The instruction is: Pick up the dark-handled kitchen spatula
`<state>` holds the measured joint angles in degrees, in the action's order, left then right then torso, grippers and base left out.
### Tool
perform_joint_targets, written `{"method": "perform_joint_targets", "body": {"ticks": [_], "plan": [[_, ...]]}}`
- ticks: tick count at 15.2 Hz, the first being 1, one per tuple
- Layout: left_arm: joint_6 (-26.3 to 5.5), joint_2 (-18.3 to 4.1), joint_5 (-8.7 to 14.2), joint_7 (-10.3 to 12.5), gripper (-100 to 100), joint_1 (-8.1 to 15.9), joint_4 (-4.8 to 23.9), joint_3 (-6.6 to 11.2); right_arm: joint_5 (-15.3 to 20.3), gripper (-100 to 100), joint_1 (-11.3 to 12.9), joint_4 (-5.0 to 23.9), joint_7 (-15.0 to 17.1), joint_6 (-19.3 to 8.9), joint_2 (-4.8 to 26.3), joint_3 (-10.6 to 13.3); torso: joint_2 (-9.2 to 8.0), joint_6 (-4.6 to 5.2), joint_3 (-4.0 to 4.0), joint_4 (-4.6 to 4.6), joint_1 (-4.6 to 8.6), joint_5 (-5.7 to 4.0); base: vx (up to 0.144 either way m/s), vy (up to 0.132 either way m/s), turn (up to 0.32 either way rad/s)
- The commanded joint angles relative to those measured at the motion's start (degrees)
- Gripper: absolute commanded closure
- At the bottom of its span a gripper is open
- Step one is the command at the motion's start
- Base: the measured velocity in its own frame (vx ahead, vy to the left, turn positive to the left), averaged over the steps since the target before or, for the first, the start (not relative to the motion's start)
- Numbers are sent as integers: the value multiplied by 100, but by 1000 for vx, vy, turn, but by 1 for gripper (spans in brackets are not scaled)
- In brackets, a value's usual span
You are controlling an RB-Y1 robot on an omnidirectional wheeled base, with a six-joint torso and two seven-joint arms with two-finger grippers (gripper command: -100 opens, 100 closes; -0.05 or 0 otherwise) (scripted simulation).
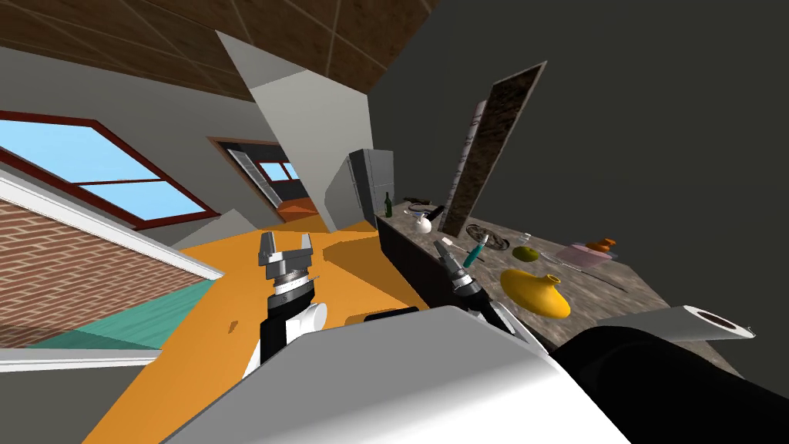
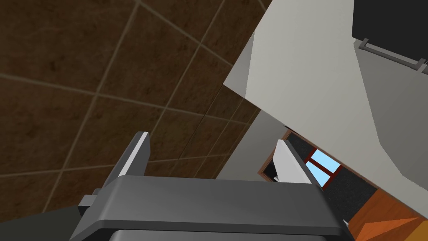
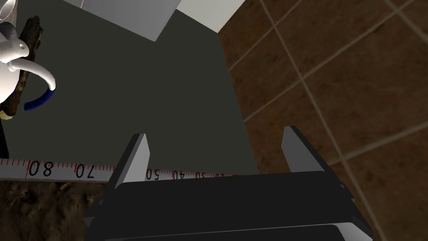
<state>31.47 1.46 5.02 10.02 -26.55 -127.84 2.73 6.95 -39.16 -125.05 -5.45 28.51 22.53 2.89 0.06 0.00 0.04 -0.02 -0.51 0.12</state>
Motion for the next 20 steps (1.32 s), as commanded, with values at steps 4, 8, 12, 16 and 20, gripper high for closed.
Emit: {"method": "perform_joint_targets", "body": {"ticks": [4, 8, 12, 16, 20], "plan": [[0, 0, 0, 0, 0, 0, 0, 0, 31, -100, -438, 444, -43, 72, 678, 138, 3, -1, 2, -1, -5, 0, 32, 134, 81], [0, 0, 0, 0, 0, 0, 0, 0, 65, -100, -875, 876, -90, 123, 1212, 281, 2, 0, 2, -1, -11, 3, 34, 154, 72], [0, 0, 0, 0, 0, 0, 0, 0, 83, -100, -1099, 1102, -115, 149, 1638, 354, 6, 0, 3, -2, -5, 1, 41, 125, 85], [0, 0, 0, 0, 0, 0, 0, 0, 118, -100, -1554, 1567, -167, 199, 2147, 503, 7, 0, 4, -2, 3, 0, 46, 114, 72], [0, 0, 0, 0, 0, 0, 0, 0, 136, -100, -1781, 1804, -194, 224, 2591, 578, -1, -1, 0, 0, 5, -2, 36, 114, 80]]}}
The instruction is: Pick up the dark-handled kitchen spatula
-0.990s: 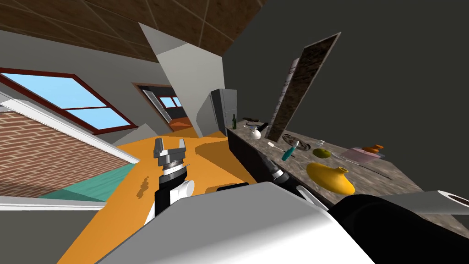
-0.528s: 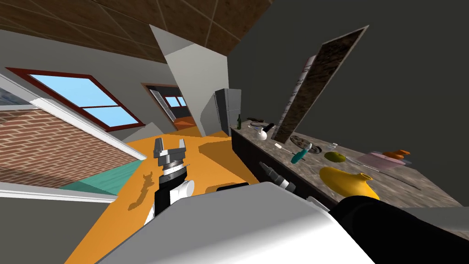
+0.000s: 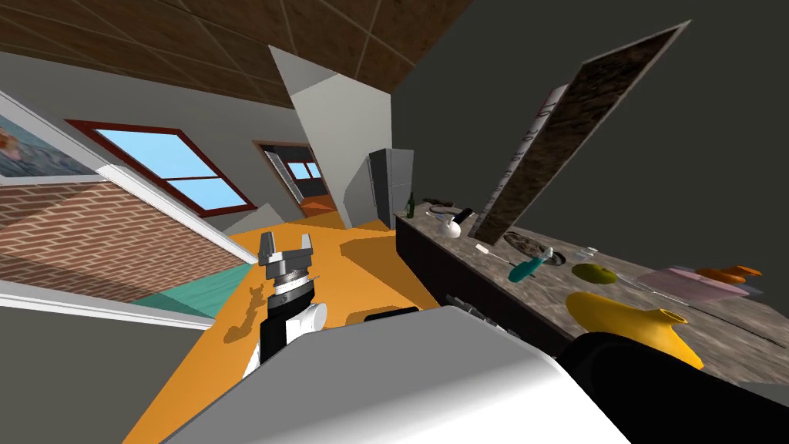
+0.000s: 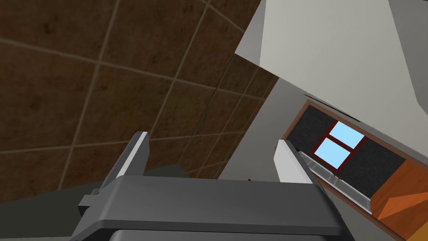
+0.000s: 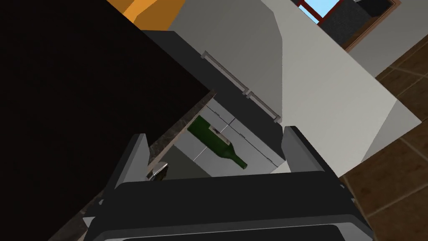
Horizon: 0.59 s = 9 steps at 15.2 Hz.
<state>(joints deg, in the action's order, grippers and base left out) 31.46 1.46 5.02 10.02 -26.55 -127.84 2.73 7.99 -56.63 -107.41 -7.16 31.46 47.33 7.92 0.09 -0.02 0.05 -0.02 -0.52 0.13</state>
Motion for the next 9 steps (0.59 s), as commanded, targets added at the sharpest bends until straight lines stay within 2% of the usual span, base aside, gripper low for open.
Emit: {"method": "perform_joint_targets", "body": {"ticks": [1, 2, 3, 4, 5, 6, 8, 9], "plan": [[0, 0, 0, 0, 0, 0, 0, 0, 49, -100, -258, 279, -49, -48, 286, 150, 0, 0, 0, 0, 0, 0, 55, 150, 120], [0, 0, 0, 0, 0, 0, 0, 0, 49, -100, -258, 279, -49, -48, 424, 150, 2, 0, 2, -1, -6, 0, 64, 149, 110], [0, 0, 0, 0, 0, 0, 0, 0, 66, -100, -438, 518, -77, -25, 562, 223, 6, -1, 3, -1, -9, 1, 92, 155, 133], [0, 0, 0, 0, 0, 0, 0, 0, 66, -100, -479, 518, -77, -25, 692, 223, 12, 0, 7, -3, -12, 2, 93, 139, 102], [0, 0, 0, 0, 0, 0, 0, 0, 66, -100, -479, 518, -77, -25, 749, 223, 16, 0, 10, -4, -10, 3, 64, 83, 27], [0, 0, 0, 0, 0, 0, 0, 0, 83, -100, -695, 731, -104, -4, 956, 294, 13, 0, 8, -3, 3, 1, 62, 74, 108], [0, -1, 0, 0, 0, 0, 0, 0, 83, -100, -695, 755, -104, -4, 1062, 294, 8, 0, 5, -3, 17, -3, 47, 60, 66], [0, -1, 0, 0, 0, 0, 0, 1, 99, -100, -904, 942, -131, 16, 1287, 363, 2, 1, 2, -1, 24, -5, 45, 69, 93]]}}
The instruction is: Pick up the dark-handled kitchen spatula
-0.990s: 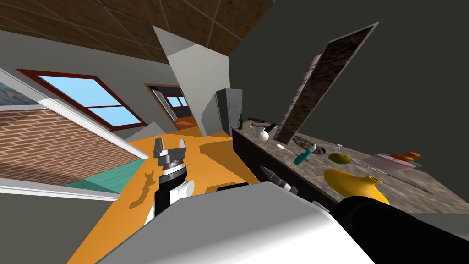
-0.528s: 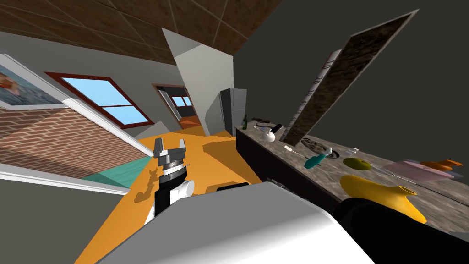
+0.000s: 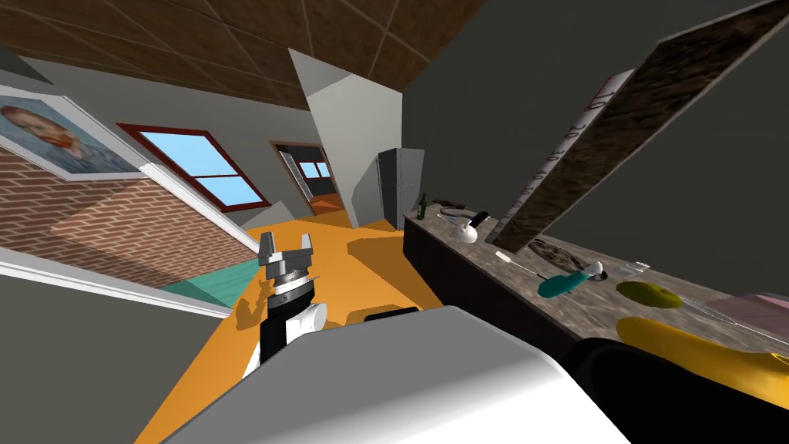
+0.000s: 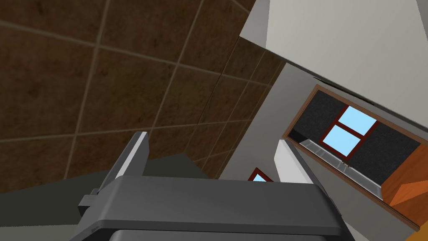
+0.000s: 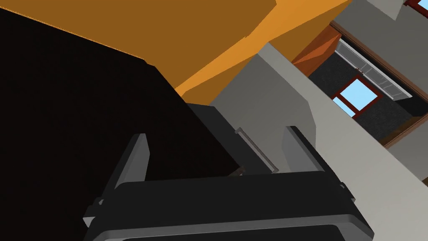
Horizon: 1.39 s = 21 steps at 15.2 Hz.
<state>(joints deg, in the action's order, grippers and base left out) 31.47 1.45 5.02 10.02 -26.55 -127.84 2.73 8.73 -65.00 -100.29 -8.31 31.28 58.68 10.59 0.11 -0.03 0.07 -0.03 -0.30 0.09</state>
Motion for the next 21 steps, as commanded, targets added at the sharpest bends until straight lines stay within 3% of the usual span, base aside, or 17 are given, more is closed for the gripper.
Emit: {"method": "perform_joint_targets", "body": {"ticks": [1, 2, 3, 4, 7, 9, 12, 14, 15, 17, 18, 21], "plan": [[0, 0, 0, 0, 0, 0, 0, 0, 25, -100, -67, 278, -17, 33, 235, 96, 0, 0, 0, 0, 0, 0, 46, 78, 112], [0, 0, 0, 0, 0, 0, 0, 0, 25, -100, -67, 278, -17, 33, 235, 96, 0, 0, 0, 0, -2, 0, 40, 57, 42], [0, 0, 0, 0, 0, 0, 0, 0, 40, -100, -268, 420, -44, 51, 465, 163, -2, 1, -1, 1, 1, -1, 65, 72, 94], [0, 0, 0, 0, 0, 0, 0, 0, 40, -100, -268, 510, -44, 51, 537, 163, 2, 0, 1, 0, 0, -1, 76, 75, 105], [0, 0, 0, 0, 0, -1, 0, 0, 69, -100, -641, 952, -98, 83, 961, 287, 21, -1, 12, -4, -2, 1, 108, 75, 127], [0, 0, 0, 0, 0, -1, 0, 0, 69, -100, -641, 958, -98, 83, 1117, 287, 20, -1, 12, -5, -1, 2, 74, 48, 81], [0, 0, 0, 0, 0, 0, 0, 1, 94, -100, -965, 1377, -150, 106, 1531, 395, 10, -2, 6, -2, 15, -3, 74, 25, 117], [0, -1, 0, 0, 0, -1, 0, 1, 94, -100, -965, 1377, -150, 106, 1659, 395, 16, -2, 9, -3, 20, -4, 74, 10, 78], [0, -1, 0, 0, 0, -1, 0, 1, 105, -100, -1105, 1572, -176, 114, 1855, 442, 11, 0, 6, -2, 22, -5, 66, 1, 73], [0, -1, 0, 0, 0, 0, 0, 1, 105, -100, -1105, 1572, -176, 114, 1911, 442, 10, -2, 6, -2, 28, -6, 58, -11, 78], [0, -1, 0, 0, 0, 0, 0, 1, 115, -100, -1229, 1751, -201, 120, 2147, 484, 5, -1, 3, -1, 30, -8, 63, -9, 101], [0, -1, 0, 0, 0, 0, 0, 1, 123, -100, -1336, 1928, -225, 124, 2375, 520, 12, -5, 7, -3, 42, -8, 74, -45, 124]]}}
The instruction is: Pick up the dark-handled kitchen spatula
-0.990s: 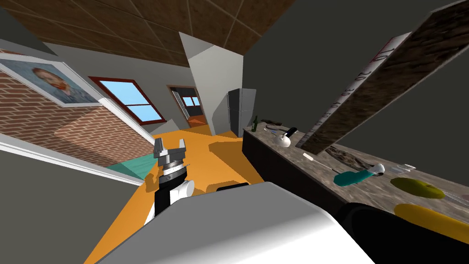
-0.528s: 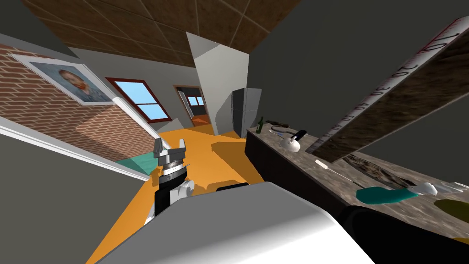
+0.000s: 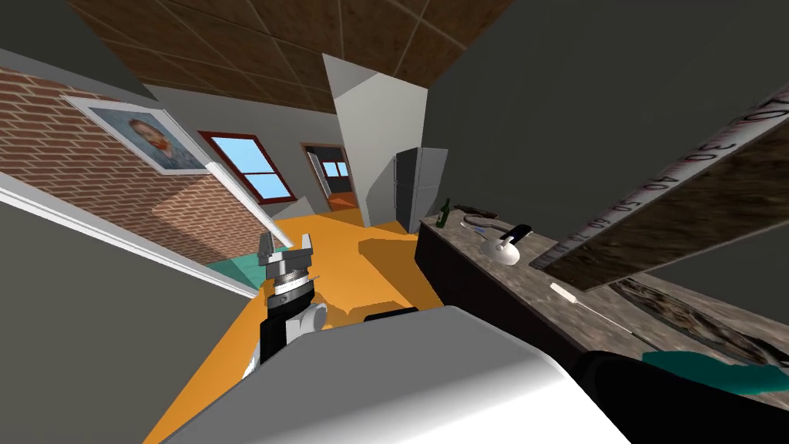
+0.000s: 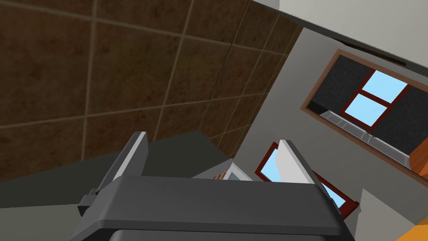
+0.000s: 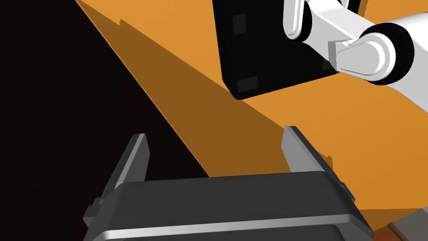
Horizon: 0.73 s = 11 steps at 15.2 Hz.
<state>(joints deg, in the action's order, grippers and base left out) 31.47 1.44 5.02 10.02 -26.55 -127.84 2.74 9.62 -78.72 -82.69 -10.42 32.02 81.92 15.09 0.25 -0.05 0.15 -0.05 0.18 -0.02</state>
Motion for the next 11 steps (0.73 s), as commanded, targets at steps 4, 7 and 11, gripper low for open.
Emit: {"method": "perform_joint_targets", "body": {"ticks": [4, 7, 11], "plan": [[0, 0, 0, 0, 0, 0, 0, 0, 47, -100, -119, 468, -61, 50, 450, 122, 6, -5, 3, -1, 15, -2, 84, -83, 123], [0, -2, 0, 0, 0, 0, 0, 1, 54, -100, -186, 701, -104, 38, 772, 145, 23, -7, 13, -6, 63, -12, 113, -212, 167], [0, -3, 0, 0, 0, 0, 0, 3, 53, -100, -118, 904, -159, 7, 1088, 127, 2, -3, 2, -1, 106, -25, 54, -292, 143]]}}
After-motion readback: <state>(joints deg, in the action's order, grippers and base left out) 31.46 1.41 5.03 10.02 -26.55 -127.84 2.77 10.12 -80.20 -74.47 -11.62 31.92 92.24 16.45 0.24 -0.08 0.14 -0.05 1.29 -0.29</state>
